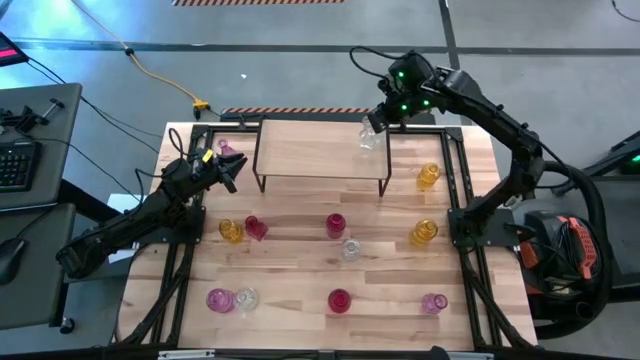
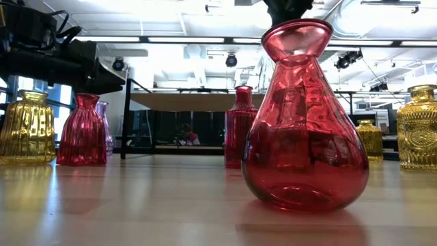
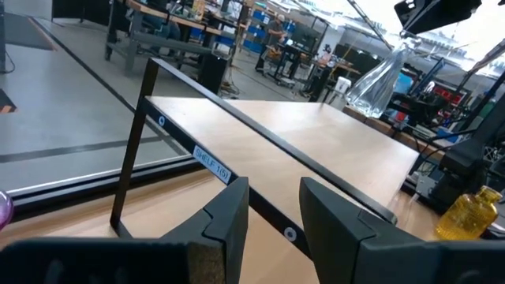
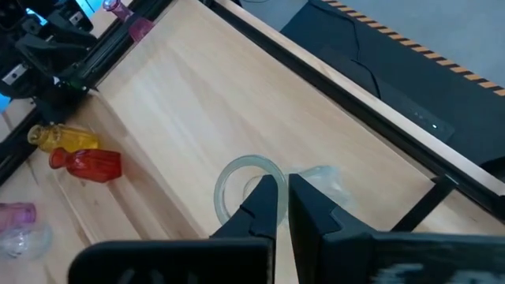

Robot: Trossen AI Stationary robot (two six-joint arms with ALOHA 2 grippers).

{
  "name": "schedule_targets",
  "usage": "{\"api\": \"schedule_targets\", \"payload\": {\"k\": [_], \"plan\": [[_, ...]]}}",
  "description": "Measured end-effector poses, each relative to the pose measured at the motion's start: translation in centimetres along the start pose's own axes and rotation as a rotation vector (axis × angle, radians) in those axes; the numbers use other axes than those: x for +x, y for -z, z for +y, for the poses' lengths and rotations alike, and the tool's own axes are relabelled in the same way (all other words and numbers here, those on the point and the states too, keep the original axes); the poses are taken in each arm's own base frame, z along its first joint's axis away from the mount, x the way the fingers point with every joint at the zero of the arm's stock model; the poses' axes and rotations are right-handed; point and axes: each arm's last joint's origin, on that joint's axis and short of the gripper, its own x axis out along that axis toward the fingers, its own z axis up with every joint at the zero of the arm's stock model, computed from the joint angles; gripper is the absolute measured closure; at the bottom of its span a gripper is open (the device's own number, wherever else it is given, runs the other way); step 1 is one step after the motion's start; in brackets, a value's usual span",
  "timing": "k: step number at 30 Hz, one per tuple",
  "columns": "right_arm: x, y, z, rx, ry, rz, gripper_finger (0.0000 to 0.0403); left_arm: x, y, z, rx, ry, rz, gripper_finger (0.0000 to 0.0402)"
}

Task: Sort vases onto shelf
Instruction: Put the top transparent vase on the shelf

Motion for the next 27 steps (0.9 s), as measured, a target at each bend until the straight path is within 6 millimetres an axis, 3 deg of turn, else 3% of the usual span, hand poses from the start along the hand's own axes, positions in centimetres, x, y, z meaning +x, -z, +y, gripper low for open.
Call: {"api": "schedule_targets", "payload": {"k": [18,27], "plan": [[0.0,-0.8,-1.4,-0.040,-0.067,-0.022,0.0403,0.0,0.0,0.0,0.000,0.000,0.001,0.0294],[1.5,1.2,-3.2,0.016,-0.093,-0.007,0.0403,0.0,0.0,0.0,0.000,0.000,0.001,0.0294]]}}
